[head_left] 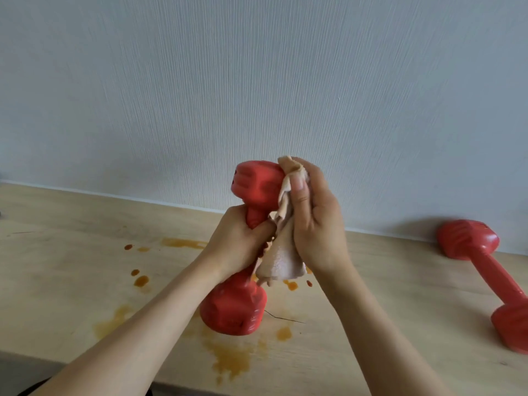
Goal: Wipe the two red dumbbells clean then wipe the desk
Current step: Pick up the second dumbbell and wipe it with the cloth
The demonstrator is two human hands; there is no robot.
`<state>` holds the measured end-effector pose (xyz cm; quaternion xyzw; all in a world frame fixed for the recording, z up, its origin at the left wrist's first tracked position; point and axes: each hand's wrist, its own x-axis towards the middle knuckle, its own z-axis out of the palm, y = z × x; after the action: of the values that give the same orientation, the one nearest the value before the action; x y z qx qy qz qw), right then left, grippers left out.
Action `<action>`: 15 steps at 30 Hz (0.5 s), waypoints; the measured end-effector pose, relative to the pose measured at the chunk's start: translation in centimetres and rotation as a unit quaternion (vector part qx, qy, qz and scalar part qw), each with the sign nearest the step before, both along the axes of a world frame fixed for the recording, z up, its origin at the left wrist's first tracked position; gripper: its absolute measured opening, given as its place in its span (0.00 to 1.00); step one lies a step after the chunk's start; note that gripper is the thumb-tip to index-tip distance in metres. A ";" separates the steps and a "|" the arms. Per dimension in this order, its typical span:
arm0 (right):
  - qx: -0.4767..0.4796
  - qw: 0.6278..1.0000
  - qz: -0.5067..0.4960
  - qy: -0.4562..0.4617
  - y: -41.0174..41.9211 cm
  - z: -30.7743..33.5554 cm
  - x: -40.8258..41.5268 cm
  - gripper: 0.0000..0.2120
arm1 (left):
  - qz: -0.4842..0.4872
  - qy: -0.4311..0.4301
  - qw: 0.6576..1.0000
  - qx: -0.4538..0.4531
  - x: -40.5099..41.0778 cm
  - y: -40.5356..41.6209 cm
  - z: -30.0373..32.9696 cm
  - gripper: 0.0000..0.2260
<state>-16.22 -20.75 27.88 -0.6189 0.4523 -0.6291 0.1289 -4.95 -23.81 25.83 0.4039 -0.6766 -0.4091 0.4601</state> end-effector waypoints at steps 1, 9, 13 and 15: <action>0.019 0.999 0.014 -0.025 -0.1 0.0 -0.4 0.14 | -0.009 -0.006 1.000 0.001 0.0 -0.1 -0.1 0.19; 0.057 0.997 0.027 -0.049 -0.1 -0.1 -0.3 0.16 | -0.022 -0.009 1.000 0.002 -0.1 -0.2 0.2 0.14; 0.020 0.997 -0.020 0.077 0.6 -0.4 0.6 0.23 | 0.011 -0.036 0.999 -0.022 -0.1 -0.2 0.3 0.17; 0.025 0.999 0.012 0.031 0.7 -0.2 -0.1 0.19 | -0.007 -0.042 0.999 -0.026 -0.2 0.0 0.3 0.17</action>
<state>-16.35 -20.02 27.67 -0.6400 0.4642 -0.5966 0.1377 -5.19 -23.81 26.08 0.4041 -0.7087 -0.3766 0.4389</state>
